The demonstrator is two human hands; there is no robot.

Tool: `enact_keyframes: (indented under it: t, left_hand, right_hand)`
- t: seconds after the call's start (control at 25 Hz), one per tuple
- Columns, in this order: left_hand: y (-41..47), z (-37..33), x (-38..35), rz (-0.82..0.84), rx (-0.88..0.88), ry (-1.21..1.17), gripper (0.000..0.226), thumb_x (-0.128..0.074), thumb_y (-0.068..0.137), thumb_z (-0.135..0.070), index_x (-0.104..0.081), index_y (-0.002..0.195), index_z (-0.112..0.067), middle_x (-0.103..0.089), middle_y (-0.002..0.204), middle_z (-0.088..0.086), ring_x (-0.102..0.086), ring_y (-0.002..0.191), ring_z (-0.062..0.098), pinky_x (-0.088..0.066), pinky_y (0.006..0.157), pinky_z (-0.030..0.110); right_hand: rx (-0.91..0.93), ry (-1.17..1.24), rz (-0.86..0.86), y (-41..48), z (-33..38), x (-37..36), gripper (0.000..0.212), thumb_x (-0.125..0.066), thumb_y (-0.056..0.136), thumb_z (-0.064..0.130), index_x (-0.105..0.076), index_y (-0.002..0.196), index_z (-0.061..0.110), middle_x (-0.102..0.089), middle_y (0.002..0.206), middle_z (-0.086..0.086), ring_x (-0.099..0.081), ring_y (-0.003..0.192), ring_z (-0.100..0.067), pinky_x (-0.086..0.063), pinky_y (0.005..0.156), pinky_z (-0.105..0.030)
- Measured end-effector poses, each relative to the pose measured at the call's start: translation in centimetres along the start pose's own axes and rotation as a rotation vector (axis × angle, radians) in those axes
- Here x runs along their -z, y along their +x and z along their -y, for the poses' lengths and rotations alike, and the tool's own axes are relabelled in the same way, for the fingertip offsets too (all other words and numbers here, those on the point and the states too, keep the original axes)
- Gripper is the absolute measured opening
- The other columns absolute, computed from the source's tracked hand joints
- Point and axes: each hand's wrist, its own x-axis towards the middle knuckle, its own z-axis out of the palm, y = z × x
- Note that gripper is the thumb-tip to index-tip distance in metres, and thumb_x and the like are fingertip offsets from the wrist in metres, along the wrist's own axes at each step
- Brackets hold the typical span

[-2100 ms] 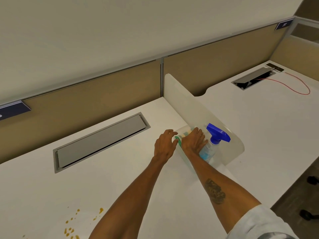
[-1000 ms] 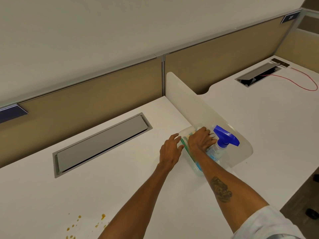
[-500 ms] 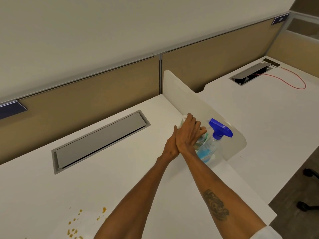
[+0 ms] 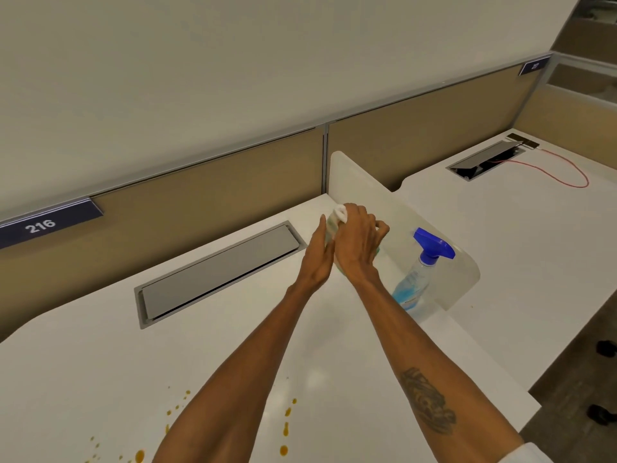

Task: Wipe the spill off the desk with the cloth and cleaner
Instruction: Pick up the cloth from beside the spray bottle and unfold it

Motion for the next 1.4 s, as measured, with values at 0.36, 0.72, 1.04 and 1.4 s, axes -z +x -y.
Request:
enact_keyframes:
  t: [0.36, 0.72, 1.04, 1.4]
  left_hand:
    - [-5.6, -3.3, 15.0, -0.168, -0.116, 0.188, 0.045, -0.043, 0.095, -0.065, -0.067, 0.088, -0.027, -0.066, 0.082, -0.014, -0.058, 0.070, -0.003, -0.045, 0.069, 0.022]
    - [-14.0, -4.6, 25.0, -0.284, -0.036, 0.124, 0.050, -0.052, 0.092, -0.066, -0.063, 0.083, -0.018, -0.067, 0.076, -0.005, -0.064, 0.064, 0.008, -0.051, 0.062, 0.024]
    - [-20.9, -4.9, 29.5, -0.260, 0.011, 0.086, 0.051, -0.053, 0.089, -0.068, -0.069, 0.082, -0.020, -0.073, 0.078, -0.002, -0.070, 0.067, 0.015, -0.055, 0.065, 0.027]
    - [-24.3, -6.2, 30.3, -0.320, 0.049, 0.016, 0.047, -0.054, 0.089, -0.063, -0.065, 0.088, -0.017, -0.071, 0.089, 0.007, -0.067, 0.083, 0.026, -0.052, 0.076, 0.038]
  right_hand:
    - [0.076, 0.817, 0.599, -2.5, 7.6, 5.3, 0.034, -0.084, 0.076, 0.033, -0.065, 0.104, 0.030, -0.073, 0.090, 0.015, -0.072, 0.077, -0.006, -0.057, 0.062, -0.016]
    - [0.195, 0.899, 0.875, -8.1, 14.2, 5.4, 0.029, -0.063, 0.093, 0.049, -0.058, 0.111, 0.027, -0.068, 0.101, 0.002, -0.069, 0.084, -0.013, -0.058, 0.070, -0.026]
    - [0.244, 0.930, 0.964, -12.6, 17.9, 4.7, 0.020, -0.064, 0.095, 0.017, -0.061, 0.115, 0.016, -0.071, 0.104, -0.006, -0.067, 0.094, -0.020, -0.058, 0.076, -0.030]
    - [0.382, 0.774, 1.002, -15.4, 20.3, 5.6, 0.040, -0.078, 0.082, 0.039, -0.062, 0.114, 0.020, -0.072, 0.109, -0.003, -0.071, 0.099, -0.021, -0.061, 0.084, -0.036]
